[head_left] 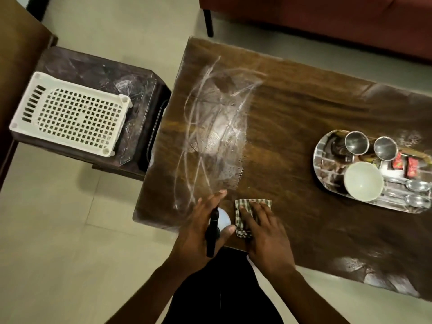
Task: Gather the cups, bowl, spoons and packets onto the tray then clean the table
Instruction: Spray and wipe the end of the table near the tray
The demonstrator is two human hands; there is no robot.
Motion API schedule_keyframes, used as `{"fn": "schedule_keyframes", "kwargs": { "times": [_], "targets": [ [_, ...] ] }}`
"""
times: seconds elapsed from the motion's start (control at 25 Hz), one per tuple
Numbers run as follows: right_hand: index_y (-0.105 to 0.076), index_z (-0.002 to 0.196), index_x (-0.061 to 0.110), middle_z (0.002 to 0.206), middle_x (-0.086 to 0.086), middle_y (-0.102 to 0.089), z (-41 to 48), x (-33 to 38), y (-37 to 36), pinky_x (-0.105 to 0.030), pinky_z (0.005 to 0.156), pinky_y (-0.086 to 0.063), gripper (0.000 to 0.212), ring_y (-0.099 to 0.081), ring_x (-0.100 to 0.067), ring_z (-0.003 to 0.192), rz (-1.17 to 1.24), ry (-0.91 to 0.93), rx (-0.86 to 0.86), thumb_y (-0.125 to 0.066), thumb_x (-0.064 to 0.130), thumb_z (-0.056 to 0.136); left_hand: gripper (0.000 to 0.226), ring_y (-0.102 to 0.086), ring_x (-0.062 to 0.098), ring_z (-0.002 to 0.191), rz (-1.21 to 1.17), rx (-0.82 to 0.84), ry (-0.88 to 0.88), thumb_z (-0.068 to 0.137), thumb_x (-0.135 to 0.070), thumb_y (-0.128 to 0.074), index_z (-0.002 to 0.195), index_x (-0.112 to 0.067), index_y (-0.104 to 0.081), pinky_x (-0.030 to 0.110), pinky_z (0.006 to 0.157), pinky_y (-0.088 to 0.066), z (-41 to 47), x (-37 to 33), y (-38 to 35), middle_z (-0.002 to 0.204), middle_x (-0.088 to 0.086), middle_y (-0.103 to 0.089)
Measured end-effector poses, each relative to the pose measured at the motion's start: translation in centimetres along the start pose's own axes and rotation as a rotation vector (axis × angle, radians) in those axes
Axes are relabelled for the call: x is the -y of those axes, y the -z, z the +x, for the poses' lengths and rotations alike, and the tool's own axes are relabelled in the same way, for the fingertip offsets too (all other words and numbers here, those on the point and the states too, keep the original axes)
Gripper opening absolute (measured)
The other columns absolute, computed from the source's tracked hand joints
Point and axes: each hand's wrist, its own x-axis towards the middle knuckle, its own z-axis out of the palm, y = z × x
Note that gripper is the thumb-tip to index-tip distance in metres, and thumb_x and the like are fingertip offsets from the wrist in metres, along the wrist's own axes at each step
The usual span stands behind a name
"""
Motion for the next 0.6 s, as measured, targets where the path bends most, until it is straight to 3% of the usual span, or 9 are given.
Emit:
{"fn": "schedule_keyframes", "kwargs": {
  "times": [0.12, 0.2, 0.28, 0.44, 0.52, 0.6],
  "targets": [
    [-0.043, 0.164, 0.030, 0.171, -0.005, -0.039, 0.7, 0.1, 0.1, -0.050, 0.120, -0.044, 0.079, -0.031, -0.034, 0.161, -0.021, 0.015, -0.020, -0.076, 0.027, 0.091, 0.051, -0.069, 0.007, 0.121, -0.091, -0.002, 0.102, 0.103, -0.052, -0.065, 0.151, -0.040, -0.050, 0.028, 0.103, -0.054, 0.6, 0.2, 0.2, 0.123, -0.014, -0.071],
    [-0.060, 0.153, 0.027, 0.160, -0.006, -0.056, 1.2, 0.1, 1.0, -0.049, 0.109, -0.054, 0.080, -0.051, -0.035, 0.150, -0.046, 0.047, -0.043, -0.090, 0.025, 0.079, 0.046, -0.073, 0.010, 0.096, -0.261, -0.043, 0.185, 0.103, -0.052, -0.066, 0.143, -0.032, -0.056, 0.027, 0.088, -0.058, 1.3, -0.5, 1.0, 0.097, -0.006, -0.071],
    [-0.071, 0.141, 0.025, 0.148, -0.004, -0.068, 1.8, -0.3, 1.8, -0.048, 0.103, -0.059, 0.078, -0.065, -0.033, 0.137, -0.056, 0.085, -0.089, -0.097, 0.019, 0.068, 0.037, -0.073, 0.009, 0.081, -0.289, -0.098, 0.173, 0.103, -0.052, -0.066, 0.130, -0.028, -0.063, 0.019, 0.076, -0.056, 3.2, -1.6, 2.3, 0.084, 0.000, -0.068],
    [-0.063, 0.150, 0.022, 0.154, 0.000, -0.062, 5.7, -1.4, 5.2, -0.035, 0.117, -0.047, 0.062, -0.059, -0.022, 0.143, 0.258, -0.041, -0.302, -0.076, 0.014, 0.089, 0.023, -0.068, 0.004, 0.063, -0.281, -0.185, 0.144, 0.094, -0.069, -0.063, 0.108, -0.052, -0.071, 0.016, 0.063, -0.051, 9.0, -4.5, 5.8, 0.069, 0.007, -0.065],
    [-0.057, 0.154, 0.023, 0.157, 0.001, -0.060, 10.8, -2.7, 8.4, -0.031, 0.120, -0.041, 0.057, -0.055, -0.017, 0.144, 0.458, -0.160, -0.465, -0.059, 0.019, 0.097, 0.012, -0.069, 0.007, 0.062, -0.230, -0.140, 0.148, 0.100, -0.058, -0.064, 0.104, -0.048, -0.072, 0.012, 0.065, -0.050, 12.4, -5.5, 7.3, 0.065, -0.001, -0.066],
    [-0.055, 0.155, 0.018, 0.160, -0.002, -0.056, 16.9, -4.2, 12.2, -0.037, 0.123, -0.041, 0.058, -0.053, -0.020, 0.147, 0.540, -0.228, -0.599, -0.053, 0.014, 0.097, 0.007, -0.070, 0.008, 0.064, -0.199, -0.099, 0.128, 0.105, -0.042, -0.064, 0.106, -0.041, -0.071, 0.014, 0.067, -0.052, 15.7, -6.1, 8.2, 0.069, -0.003, -0.069]
  ]
}}
